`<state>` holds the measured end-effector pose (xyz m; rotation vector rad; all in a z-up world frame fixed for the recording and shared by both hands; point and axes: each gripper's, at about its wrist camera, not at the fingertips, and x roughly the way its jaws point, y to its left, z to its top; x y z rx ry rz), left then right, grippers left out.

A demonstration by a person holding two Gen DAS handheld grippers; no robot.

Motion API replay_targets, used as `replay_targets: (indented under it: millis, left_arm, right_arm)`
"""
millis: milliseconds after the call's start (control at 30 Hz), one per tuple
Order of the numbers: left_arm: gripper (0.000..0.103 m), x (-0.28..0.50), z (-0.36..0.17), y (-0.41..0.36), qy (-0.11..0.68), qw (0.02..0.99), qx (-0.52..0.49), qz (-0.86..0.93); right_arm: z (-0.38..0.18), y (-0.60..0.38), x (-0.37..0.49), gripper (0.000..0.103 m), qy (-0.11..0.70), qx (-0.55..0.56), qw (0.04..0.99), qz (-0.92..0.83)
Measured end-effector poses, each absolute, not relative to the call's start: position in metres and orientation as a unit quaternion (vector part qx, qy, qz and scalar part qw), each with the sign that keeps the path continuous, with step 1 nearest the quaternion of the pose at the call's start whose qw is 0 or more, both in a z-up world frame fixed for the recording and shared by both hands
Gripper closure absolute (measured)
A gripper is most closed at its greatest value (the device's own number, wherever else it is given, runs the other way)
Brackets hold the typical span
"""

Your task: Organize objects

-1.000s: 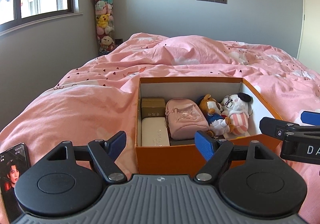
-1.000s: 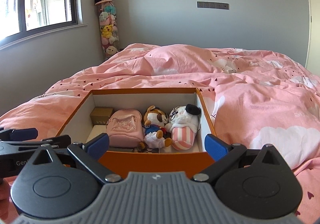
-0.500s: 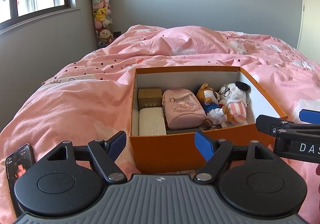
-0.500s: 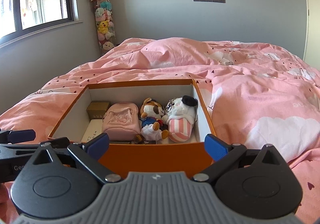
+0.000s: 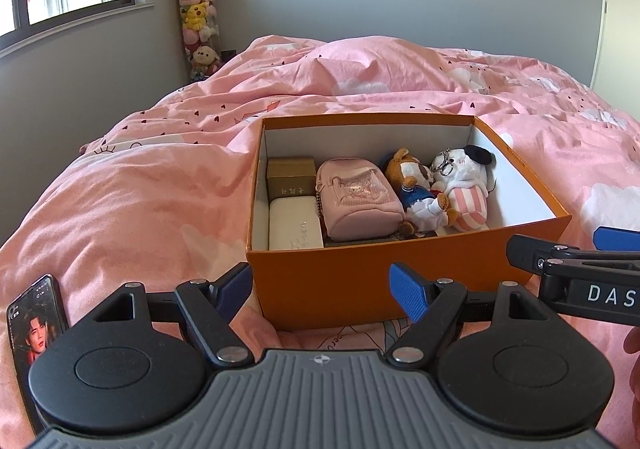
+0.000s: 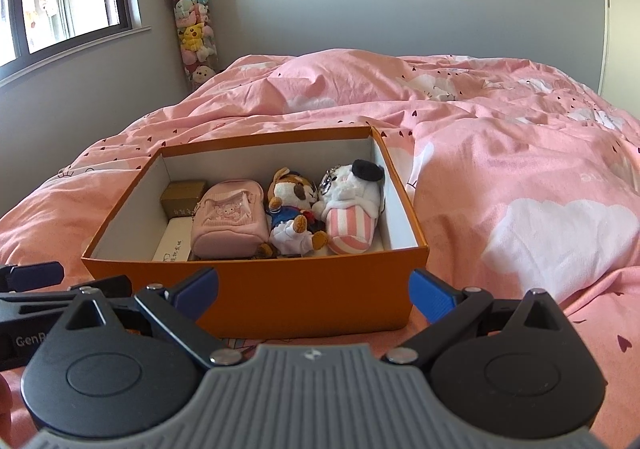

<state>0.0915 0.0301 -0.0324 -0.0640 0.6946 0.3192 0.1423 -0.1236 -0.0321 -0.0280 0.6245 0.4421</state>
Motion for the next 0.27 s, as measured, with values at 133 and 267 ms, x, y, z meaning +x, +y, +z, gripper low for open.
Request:
replay_targets:
  millis: [133, 267]
  left_arm:
    - [0.012, 0.0916, -0.0333, 0.0286, 0.341, 0.927, -0.03, 0.156]
    - [0.012, 0.0913, -0.0332, 0.0282, 0.341, 0.926, -0.029, 0.158]
  right_arm:
    - [-0.0347, -0.1263, 0.145, 0.002, 0.313, -0.008, 0.926, 0.212]
    - [-0.036, -0.1276, 0.1461, 0.002, 0.317, -0.004, 0.924, 0.212]
